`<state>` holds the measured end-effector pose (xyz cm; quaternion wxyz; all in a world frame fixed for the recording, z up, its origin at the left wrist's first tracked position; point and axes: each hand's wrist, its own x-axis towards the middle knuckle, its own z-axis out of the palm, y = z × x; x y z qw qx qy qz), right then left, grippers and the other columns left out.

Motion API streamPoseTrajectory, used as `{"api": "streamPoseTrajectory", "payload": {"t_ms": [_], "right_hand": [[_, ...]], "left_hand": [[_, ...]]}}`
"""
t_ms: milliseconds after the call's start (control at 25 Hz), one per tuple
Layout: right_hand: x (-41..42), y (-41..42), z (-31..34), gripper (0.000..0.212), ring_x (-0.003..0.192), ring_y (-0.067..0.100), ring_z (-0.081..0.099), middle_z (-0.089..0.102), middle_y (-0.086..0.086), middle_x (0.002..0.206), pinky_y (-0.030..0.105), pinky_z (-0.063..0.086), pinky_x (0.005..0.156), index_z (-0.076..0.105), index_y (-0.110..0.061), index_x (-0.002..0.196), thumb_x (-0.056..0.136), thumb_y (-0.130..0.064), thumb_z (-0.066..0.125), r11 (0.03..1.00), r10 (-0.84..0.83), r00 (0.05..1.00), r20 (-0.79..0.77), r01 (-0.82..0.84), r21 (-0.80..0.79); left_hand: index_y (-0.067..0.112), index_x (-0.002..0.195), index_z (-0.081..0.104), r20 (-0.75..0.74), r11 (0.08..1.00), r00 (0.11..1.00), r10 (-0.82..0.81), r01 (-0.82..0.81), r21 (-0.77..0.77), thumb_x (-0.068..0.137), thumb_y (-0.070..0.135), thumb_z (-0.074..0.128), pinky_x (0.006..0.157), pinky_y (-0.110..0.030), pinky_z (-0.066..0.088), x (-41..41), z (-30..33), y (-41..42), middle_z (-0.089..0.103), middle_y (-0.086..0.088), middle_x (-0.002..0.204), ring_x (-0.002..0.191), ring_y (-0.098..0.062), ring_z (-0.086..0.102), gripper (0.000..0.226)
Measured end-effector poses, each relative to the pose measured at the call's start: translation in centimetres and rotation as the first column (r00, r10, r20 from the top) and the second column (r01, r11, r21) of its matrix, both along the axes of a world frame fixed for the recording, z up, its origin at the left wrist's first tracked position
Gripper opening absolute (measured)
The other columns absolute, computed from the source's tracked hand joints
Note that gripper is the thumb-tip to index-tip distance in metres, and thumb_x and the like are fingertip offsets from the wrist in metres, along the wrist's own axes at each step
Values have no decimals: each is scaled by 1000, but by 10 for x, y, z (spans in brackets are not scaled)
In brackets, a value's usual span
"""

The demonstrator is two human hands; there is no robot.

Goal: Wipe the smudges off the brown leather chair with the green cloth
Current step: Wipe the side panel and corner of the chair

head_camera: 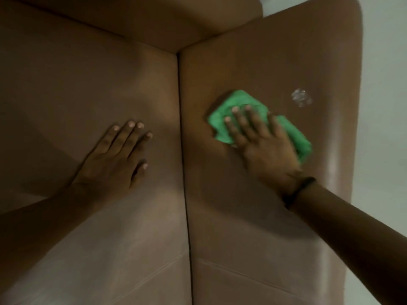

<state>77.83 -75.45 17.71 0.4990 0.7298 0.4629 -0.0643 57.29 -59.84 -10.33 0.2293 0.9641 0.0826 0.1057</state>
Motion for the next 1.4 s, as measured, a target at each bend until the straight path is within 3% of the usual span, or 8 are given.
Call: {"api": "streamPoseTrajectory", "payload": {"t_ms": [120, 320, 560, 720, 920, 1120, 1240, 1400], "right_hand": [[-16, -14, -8, 65, 167, 33, -3, -9, 9, 180, 57, 7, 132, -7, -16, 172, 116, -36, 21, 975, 65, 987, -145, -94, -200], [33, -3, 58, 63, 162, 37, 24, 25, 13, 177, 57, 16, 124, 22, -17, 171, 113, -40, 28, 972, -44, 985, 167, 4, 236], [41, 11, 55, 61, 166, 32, 13, 12, 8, 180, 57, 17, 128, 10, -20, 173, 116, -38, 23, 997, 61, 997, 48, -63, 44], [62, 34, 55, 63, 164, 37, 16, 18, 12, 179, 60, 20, 126, 16, -20, 172, 114, -34, 35, 965, -75, 982, 174, 27, 262], [41, 38, 12, 66, 165, 33, 14, 13, 9, 180, 54, 16, 127, 12, -18, 173, 112, -44, 13, 997, 79, 996, -27, -79, -2], [47, 77, -44, 62, 165, 38, 14, 14, 13, 179, 62, 24, 125, 18, -13, 171, 112, -21, 32, 934, -178, 973, 146, 120, 338], [28, 107, -112, 68, 162, 39, 22, 18, 17, 178, 56, 27, 123, 24, -8, 169, 104, -22, 11, 942, -178, 983, -48, 184, 281], [-40, 80, -157, 57, 151, 33, 40, 35, 12, 173, 47, 34, 115, 40, -10, 163, 107, -17, 33, 812, -356, 887, -293, 449, 373]], "left_hand": [[5, 172, 37, 32, 1000, 999, 14, -13, -12, 109, 44, 38, 140, -59, 16, 1, 0, -1, 30, -25, 180, 167, -44, 32, 74], [4, 172, 37, 18, 1000, 1000, 8, -8, -12, 108, 43, 38, 139, -60, 16, 0, 7, -1, 32, -26, 179, 166, -45, 32, 75], [5, 173, 34, 16, 1000, 1000, 22, -22, 7, 109, 43, 39, 140, -59, 15, -1, 0, -3, 29, -25, 180, 167, -44, 30, 75], [7, 174, 32, 14, 1000, 1000, 23, -24, 7, 109, 44, 39, 140, -58, 15, -1, -2, -2, 28, -23, 181, 168, -42, 28, 75], [7, 175, 29, 0, 1000, 1000, 2, -2, 16, 109, 44, 40, 141, -56, 12, -1, -1, -1, 25, -22, 182, 170, -40, 25, 76], [7, 175, 30, -34, 999, 999, 7, -5, 40, 109, 44, 42, 141, -54, 10, 0, 0, 1, 26, -22, 182, 170, -40, 26, 77], [6, 173, 34, -18, 999, 1000, -12, 12, 43, 108, 44, 43, 141, -55, 15, 2, 1, 3, 28, -22, 182, 169, -40, 28, 76], [5, 171, 40, -104, 998, 994, -37, 41, 40, 106, 46, 44, 137, -55, 29, -2, 20, 11, 34, -21, 179, 167, -37, 35, 76]]}}
